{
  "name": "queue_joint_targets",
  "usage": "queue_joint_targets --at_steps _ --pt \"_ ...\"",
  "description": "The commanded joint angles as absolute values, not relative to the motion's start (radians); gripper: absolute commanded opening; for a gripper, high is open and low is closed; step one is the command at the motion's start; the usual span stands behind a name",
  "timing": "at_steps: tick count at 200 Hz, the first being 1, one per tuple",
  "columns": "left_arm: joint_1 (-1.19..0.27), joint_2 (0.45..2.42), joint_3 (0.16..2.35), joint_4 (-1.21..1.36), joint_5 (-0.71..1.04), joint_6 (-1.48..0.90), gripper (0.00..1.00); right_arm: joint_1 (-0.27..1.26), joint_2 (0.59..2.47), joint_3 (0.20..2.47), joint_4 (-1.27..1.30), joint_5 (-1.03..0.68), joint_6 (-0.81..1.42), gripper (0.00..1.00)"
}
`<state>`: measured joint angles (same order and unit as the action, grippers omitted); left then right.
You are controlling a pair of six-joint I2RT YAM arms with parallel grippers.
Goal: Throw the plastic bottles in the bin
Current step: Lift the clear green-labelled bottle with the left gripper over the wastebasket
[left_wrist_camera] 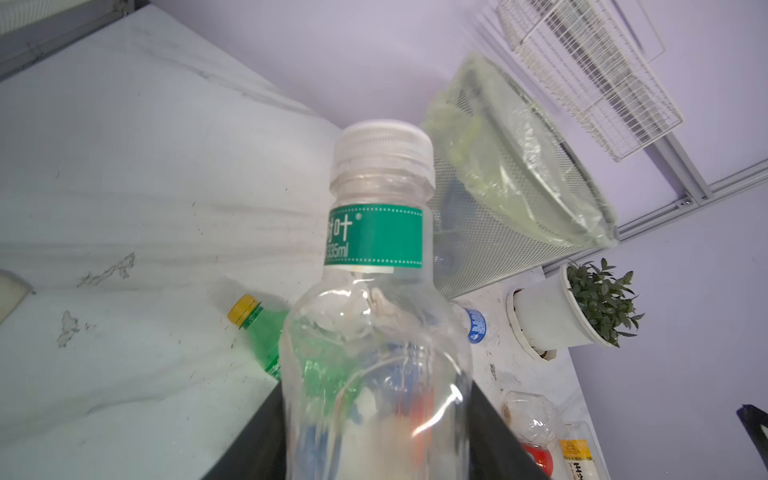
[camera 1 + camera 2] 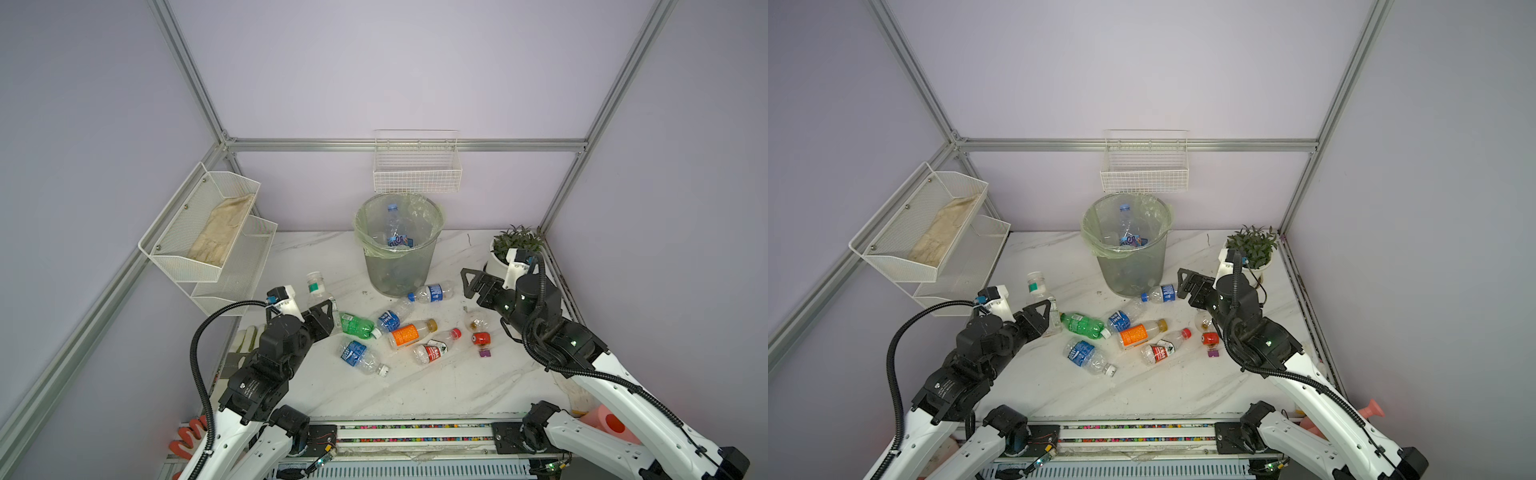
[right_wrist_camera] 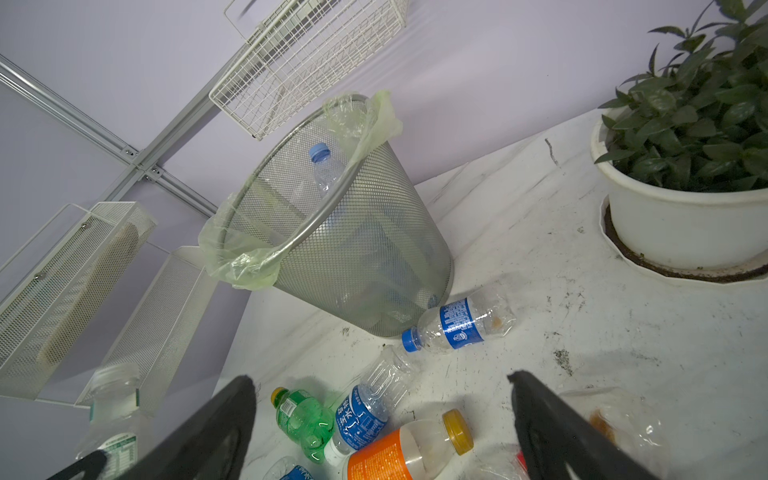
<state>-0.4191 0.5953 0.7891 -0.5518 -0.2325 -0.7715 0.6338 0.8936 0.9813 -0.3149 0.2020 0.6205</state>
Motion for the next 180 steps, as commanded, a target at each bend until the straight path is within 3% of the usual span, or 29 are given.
queue_joint_targets --at_steps 1,180 --pt "-0.416 0.645 0.951 -0.424 -0.195 -0.681 0.03 0.635 0.886 0.983 -0.319 0.206 0.631 0.97" --pt "-0.448 1.194 1.614 -0.077 0.084 -0.461 0.00 0.635 0.891 0.974 -0.323 0.210 0.610 0.97"
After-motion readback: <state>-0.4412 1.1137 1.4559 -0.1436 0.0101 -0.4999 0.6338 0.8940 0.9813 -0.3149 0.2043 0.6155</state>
